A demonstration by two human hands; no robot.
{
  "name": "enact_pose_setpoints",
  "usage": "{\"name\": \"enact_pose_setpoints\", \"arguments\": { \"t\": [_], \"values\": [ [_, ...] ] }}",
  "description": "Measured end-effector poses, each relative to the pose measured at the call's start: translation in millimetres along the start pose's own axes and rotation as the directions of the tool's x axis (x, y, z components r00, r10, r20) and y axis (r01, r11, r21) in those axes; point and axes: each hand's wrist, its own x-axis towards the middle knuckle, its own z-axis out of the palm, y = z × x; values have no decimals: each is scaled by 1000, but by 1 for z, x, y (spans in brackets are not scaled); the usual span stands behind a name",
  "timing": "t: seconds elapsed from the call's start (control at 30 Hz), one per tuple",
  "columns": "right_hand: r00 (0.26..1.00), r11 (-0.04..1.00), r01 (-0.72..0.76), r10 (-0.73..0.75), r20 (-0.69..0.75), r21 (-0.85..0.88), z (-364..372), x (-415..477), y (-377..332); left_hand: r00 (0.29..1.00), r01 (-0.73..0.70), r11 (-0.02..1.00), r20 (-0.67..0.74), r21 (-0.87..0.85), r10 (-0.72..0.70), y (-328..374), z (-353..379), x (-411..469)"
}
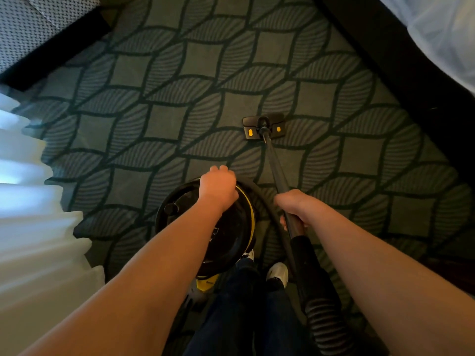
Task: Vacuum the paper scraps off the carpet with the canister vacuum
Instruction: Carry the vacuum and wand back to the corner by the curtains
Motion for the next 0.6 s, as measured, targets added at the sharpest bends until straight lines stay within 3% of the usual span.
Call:
{"name": "enact_pose_setpoints", "arguments": {
  "t": [0.6],
  "values": [
    [1000, 998, -18, 18, -8, -56, 13, -9, -17, 993, -107, 985, -29, 138, 112, -5, 8, 1]
  ]
}}
